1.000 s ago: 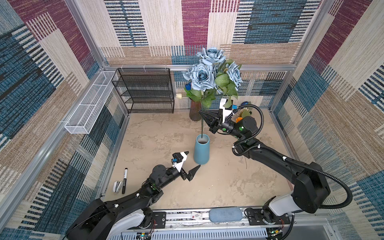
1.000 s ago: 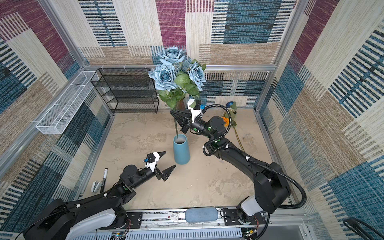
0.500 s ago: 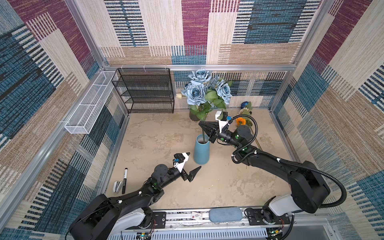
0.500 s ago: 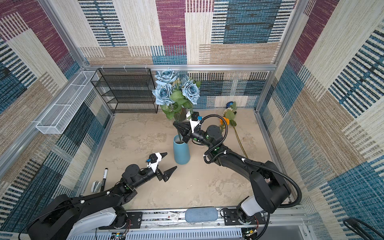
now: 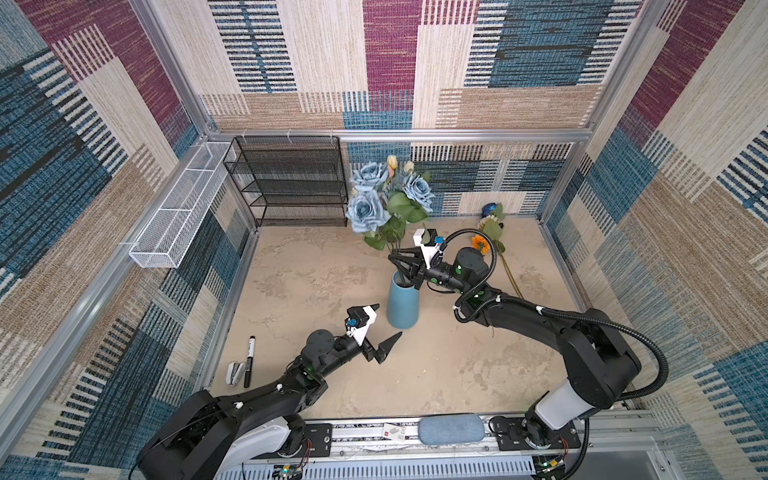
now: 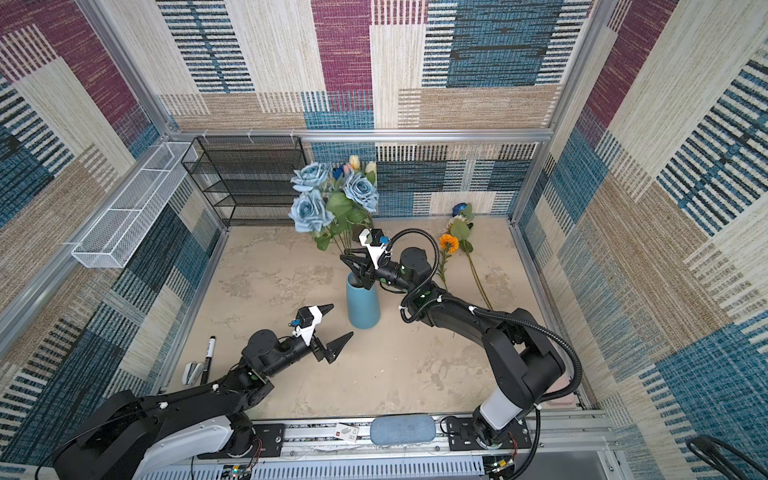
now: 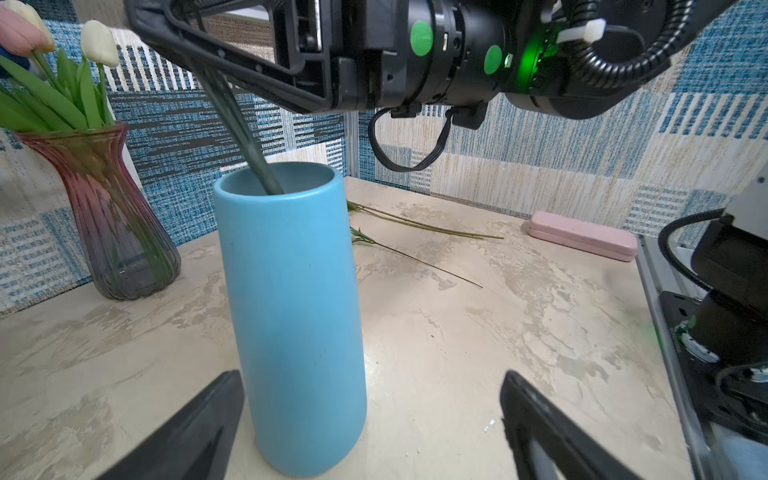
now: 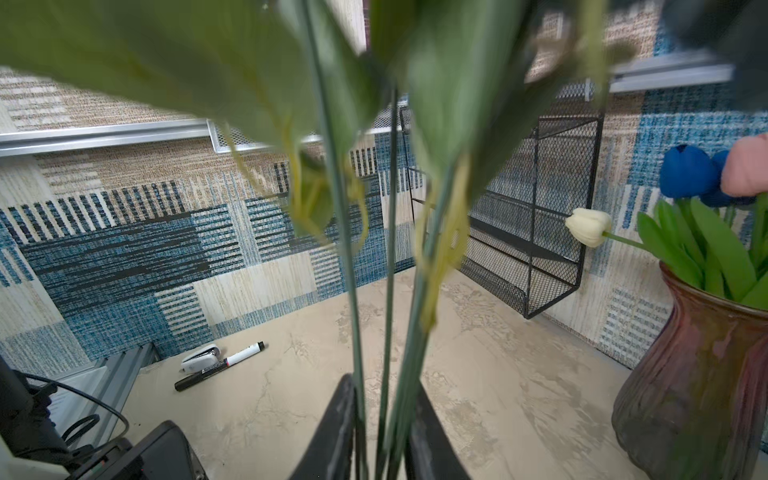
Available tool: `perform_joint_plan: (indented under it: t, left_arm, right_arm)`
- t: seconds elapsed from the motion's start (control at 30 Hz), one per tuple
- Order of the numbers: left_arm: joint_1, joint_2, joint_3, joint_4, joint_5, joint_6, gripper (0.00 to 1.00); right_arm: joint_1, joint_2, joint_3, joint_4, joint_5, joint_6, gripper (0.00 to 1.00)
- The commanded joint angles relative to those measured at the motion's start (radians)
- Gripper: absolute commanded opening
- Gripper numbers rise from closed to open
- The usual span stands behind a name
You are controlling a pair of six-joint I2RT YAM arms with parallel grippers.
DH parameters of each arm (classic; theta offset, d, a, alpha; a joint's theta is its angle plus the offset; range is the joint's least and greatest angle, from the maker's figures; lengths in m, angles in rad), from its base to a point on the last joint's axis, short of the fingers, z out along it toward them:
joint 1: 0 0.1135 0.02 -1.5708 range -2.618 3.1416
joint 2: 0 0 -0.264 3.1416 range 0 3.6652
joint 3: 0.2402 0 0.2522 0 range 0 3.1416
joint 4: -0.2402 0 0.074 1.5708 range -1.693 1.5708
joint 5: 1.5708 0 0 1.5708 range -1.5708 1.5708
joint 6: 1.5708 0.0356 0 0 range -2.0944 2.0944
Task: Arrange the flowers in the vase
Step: 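Lower the blue rose stems into the light-blue vase opening with the right gripper, then open the right gripper and draw it back toward the orange flower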
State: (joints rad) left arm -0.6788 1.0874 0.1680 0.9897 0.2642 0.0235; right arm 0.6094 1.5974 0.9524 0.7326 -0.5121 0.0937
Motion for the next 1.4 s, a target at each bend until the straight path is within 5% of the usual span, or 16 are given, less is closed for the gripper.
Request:
perform_joint_plan:
  t: [0.0, 0.6, 1.37]
  left_arm:
    - [0.0, -0.002, -0.002, 0.022, -0.01, 0.024, 0.99]
    - [-0.001, 0.011, -0.002, 0.032, -0.01, 0.026, 0.99]
    - [-0.001, -0.018, -0.016, 0.028, -0.031, 0.03, 0.99]
  right_arm:
    - [0.004, -0.014, 0.008, -0.035, 0.024, -0.051, 0.27]
    - [0.006, -0.099, -0.017, -0.163, 0.112, -0.137, 0.63]
    - [0.006, -0.267, 0.019, -0.531, 0.313, -0.26, 0.8]
